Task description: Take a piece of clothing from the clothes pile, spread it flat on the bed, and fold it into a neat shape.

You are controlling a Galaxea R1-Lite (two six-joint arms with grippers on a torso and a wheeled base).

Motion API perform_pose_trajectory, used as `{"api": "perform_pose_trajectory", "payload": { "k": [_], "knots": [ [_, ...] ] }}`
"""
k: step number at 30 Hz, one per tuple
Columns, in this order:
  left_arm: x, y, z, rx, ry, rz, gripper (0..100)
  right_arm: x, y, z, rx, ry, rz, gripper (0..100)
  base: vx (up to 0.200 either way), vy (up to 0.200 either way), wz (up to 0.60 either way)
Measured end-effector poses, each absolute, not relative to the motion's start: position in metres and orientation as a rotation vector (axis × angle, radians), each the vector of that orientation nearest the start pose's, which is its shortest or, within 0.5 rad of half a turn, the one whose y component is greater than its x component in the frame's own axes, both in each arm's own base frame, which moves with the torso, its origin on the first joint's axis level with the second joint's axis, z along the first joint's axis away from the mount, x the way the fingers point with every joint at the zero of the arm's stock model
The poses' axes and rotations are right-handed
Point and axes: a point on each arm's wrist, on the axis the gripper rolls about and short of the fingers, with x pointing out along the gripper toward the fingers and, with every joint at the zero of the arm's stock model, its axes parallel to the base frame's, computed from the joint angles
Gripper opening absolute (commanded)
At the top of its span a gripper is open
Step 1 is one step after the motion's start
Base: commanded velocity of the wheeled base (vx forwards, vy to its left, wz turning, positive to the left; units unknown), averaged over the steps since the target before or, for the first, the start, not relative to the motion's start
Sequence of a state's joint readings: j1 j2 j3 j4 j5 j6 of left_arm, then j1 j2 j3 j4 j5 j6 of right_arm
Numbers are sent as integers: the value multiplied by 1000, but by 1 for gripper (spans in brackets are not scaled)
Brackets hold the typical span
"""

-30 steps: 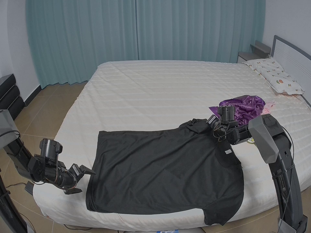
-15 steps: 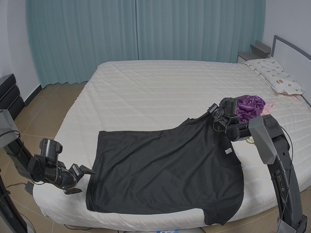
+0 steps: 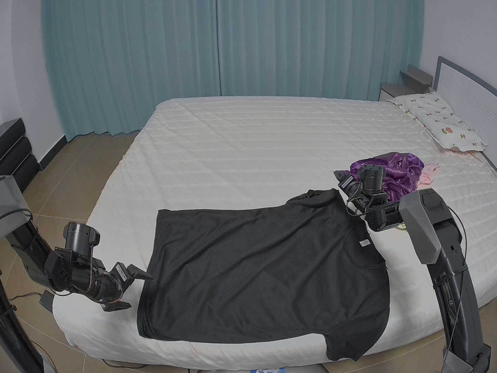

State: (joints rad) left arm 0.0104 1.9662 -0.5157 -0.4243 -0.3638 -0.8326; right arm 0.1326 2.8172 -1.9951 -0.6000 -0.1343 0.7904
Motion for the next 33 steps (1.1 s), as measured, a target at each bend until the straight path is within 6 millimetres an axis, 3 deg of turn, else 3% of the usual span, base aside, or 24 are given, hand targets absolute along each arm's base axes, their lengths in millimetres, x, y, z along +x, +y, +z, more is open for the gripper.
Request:
{"api": "perform_pose_trajectory", "payload": {
  "k": [7,14,20,28,29,33],
  "knots": [
    [264,-5,26,-940,1100,119,100,538,68,-8,719,268,-108,100,0,0,0],
    [263,-6,25,-934,1105,118,100,496,64,-11,674,381,-99,100,-57,0,0],
    [262,-6,25,-931,1108,116,100,446,59,-1,658,465,-82,100,-200,0,0],
    [259,-7,24,-915,1117,108,100,385,52,7,655,516,-74,100,0,0,0],
    [257,-8,24,-901,1122,102,100,367,51,9,657,515,-65,100,0,0,0],
    [252,-13,21,-861,1143,86,100,328,46,8,666,507,-40,100,0,0,0]
  ]
}}
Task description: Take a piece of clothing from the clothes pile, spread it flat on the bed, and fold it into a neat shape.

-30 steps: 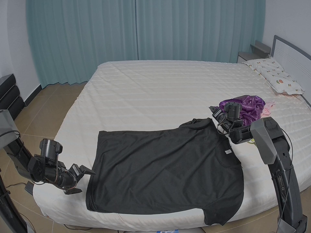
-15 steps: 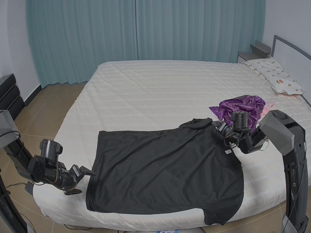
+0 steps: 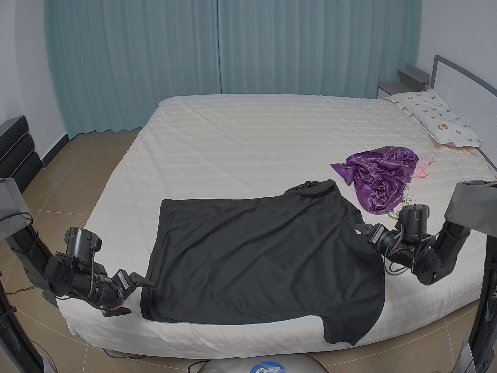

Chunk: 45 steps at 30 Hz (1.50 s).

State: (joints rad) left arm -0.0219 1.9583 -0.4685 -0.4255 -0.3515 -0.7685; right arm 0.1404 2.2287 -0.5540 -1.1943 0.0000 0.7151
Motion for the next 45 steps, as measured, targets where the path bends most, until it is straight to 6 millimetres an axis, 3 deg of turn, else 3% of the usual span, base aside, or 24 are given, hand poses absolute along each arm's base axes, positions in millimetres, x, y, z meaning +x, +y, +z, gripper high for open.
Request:
{"api": "perform_pose_trajectory", "payload": {
  "k": [6,10,19,31,32,45],
  "knots": [
    [243,-24,18,-798,1162,73,100,276,43,7,726,497,6,100,0,0,0],
    [241,-37,14,-722,1110,70,100,253,43,4,754,550,15,100,0,0,0],
    [238,-61,-9,-620,1008,96,100,238,44,-1,767,625,27,100,0,0,0],
    [238,-68,-22,-633,1044,136,100,236,44,-2,769,637,28,100,0,0,0],
    [241,-69,-22,-644,1035,138,0,236,44,-2,769,637,27,100,0,0,0],
    [243,-68,-26,-611,1011,206,0,229,43,-3,745,669,45,100,0,0,0]
  ]
}}
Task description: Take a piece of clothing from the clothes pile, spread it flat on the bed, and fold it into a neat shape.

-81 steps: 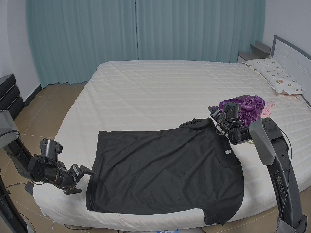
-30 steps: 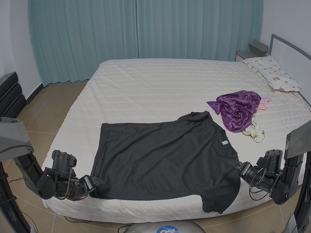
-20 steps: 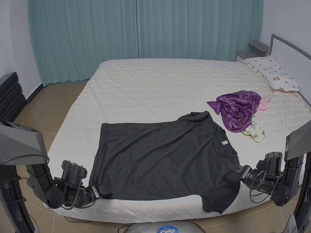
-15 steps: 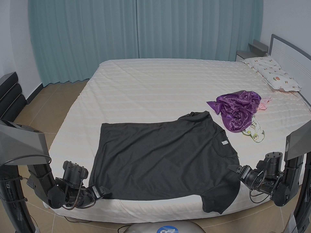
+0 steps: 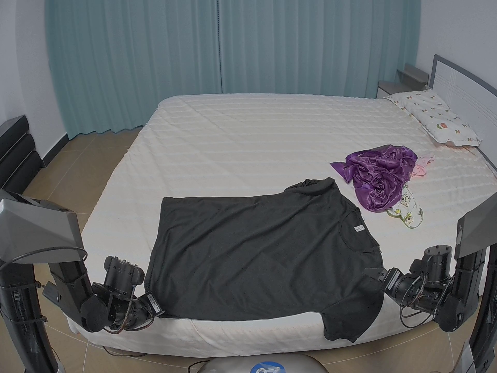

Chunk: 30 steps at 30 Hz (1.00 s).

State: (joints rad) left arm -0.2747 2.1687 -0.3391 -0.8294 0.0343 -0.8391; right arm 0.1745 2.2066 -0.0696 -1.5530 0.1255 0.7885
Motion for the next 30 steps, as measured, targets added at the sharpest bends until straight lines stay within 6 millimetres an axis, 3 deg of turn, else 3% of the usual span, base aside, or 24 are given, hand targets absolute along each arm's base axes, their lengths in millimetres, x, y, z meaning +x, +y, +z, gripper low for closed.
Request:
{"api": "perform_pose_trajectory", "payload": {
  "k": [8,21,30],
  "knots": [
    [243,-65,-18,-621,985,206,0,225,34,-4,643,710,174,100,0,0,0],
    [242,-54,9,-662,966,224,0,227,14,-25,555,765,143,100,0,0,0],
    [245,-52,13,-719,985,161,0,243,16,-38,548,779,158,100,0,0,0]
  ]
}}
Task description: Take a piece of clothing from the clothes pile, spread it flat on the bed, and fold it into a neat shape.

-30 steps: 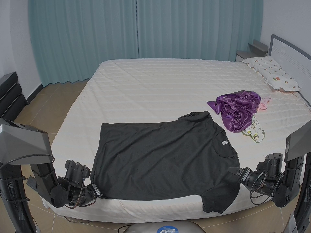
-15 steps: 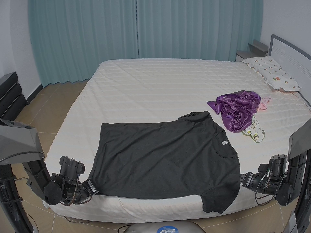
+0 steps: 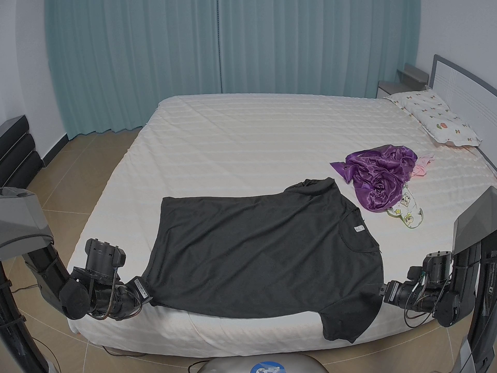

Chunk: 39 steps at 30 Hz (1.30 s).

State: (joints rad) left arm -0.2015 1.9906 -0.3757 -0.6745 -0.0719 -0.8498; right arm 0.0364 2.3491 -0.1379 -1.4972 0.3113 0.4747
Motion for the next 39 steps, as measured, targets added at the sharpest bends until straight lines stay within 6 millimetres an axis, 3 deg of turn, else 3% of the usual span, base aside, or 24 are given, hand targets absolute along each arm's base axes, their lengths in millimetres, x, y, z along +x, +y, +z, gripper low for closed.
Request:
{"api": "perform_pose_trajectory", "payload": {
  "k": [12,13,39],
  "knots": [
    [247,-47,14,-740,982,160,0,274,21,-50,539,825,163,100,0,0,0],
    [247,-47,14,-741,982,160,0,275,21,-50,538,825,164,0,0,0,0],
    [258,-40,15,-791,944,192,0,293,7,-41,597,708,279,0,0,0,0]
  ]
}}
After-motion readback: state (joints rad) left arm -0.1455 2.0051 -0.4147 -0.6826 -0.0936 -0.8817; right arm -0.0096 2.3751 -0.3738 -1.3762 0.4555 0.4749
